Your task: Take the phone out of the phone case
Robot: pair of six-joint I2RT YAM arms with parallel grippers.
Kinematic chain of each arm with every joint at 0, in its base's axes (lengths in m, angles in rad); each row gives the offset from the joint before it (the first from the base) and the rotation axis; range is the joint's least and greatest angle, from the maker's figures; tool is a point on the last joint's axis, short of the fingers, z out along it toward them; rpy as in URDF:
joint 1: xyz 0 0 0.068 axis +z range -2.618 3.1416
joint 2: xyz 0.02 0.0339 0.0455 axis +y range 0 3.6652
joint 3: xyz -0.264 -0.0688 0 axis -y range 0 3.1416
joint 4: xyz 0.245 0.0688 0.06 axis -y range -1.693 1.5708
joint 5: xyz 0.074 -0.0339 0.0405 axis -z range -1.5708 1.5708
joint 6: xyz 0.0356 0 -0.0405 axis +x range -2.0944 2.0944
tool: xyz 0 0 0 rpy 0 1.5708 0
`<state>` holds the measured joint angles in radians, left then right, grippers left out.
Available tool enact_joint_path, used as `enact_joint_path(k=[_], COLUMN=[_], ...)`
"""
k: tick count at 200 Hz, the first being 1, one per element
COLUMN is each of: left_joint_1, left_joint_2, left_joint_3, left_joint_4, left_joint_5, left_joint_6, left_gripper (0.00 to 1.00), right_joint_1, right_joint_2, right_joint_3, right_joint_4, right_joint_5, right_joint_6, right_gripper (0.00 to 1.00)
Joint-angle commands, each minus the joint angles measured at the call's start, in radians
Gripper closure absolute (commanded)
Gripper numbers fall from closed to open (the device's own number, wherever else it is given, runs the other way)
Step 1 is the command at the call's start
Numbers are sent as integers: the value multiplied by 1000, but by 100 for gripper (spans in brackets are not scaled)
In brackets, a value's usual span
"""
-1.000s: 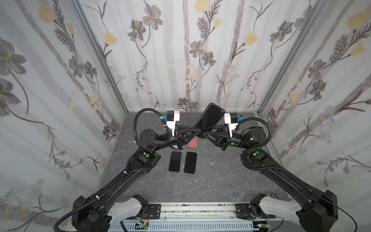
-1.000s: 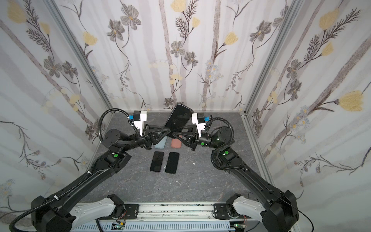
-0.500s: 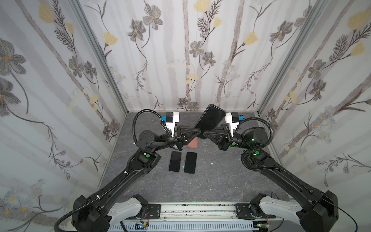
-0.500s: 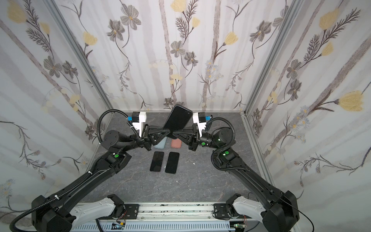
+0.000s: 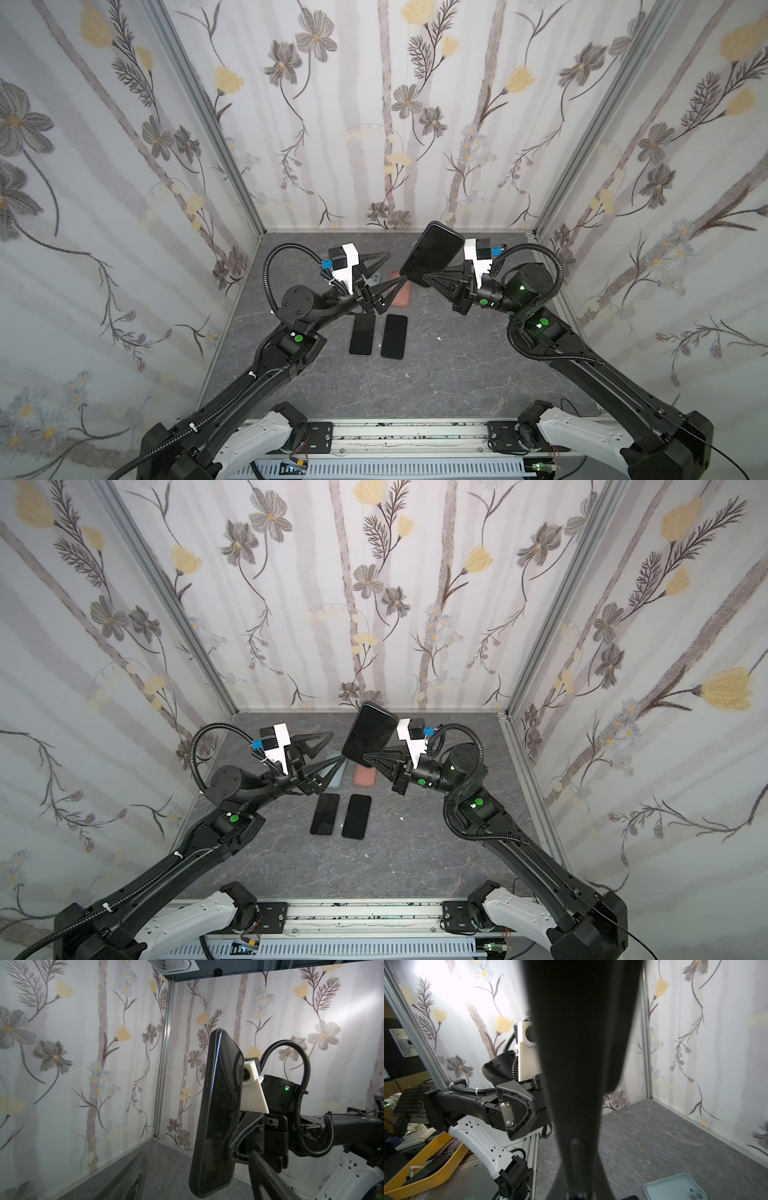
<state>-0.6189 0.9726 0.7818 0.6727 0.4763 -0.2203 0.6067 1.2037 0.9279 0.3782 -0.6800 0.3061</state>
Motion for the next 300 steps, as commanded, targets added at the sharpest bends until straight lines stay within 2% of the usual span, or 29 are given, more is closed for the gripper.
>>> enact_joint_path(k=[1, 67, 124, 159, 173, 180, 250, 300], left_joint_1=[-1, 1, 1, 0, 0, 1, 1, 0], left_joint_2=[-15, -41, -31, -29, -28, -26, -12, -7], left_joint_3=[0, -9, -2, -1, -3, -3, 6, 12], left_joint_4=[-18, -27, -26, -26, -26, -26, -26, -27], left_joint_5=[-85, -80, -18, -8, -7, -6, 2, -24], left_joint_6=[125, 279, 318, 331, 341, 344, 362, 373], left_gripper=[18, 16, 23, 30, 33, 34, 45, 46], right_joint_1=[5, 54, 154, 207, 208, 241, 251, 265], right_joint_2=[-11, -7, 61, 90, 101, 107, 122, 126], right_joint_3=[14, 54, 139, 157, 155, 153, 160, 163], right_joint_4=[-105, -269, -391, -391, -378, -371, -382, -400], right_joint_5=[139, 383, 565, 636, 649, 653, 646, 622], right_joint_6=[-105, -204, -293, -284, -277, -272, -281, -319], right_gripper=[100, 100, 100, 100, 100, 100, 100, 100])
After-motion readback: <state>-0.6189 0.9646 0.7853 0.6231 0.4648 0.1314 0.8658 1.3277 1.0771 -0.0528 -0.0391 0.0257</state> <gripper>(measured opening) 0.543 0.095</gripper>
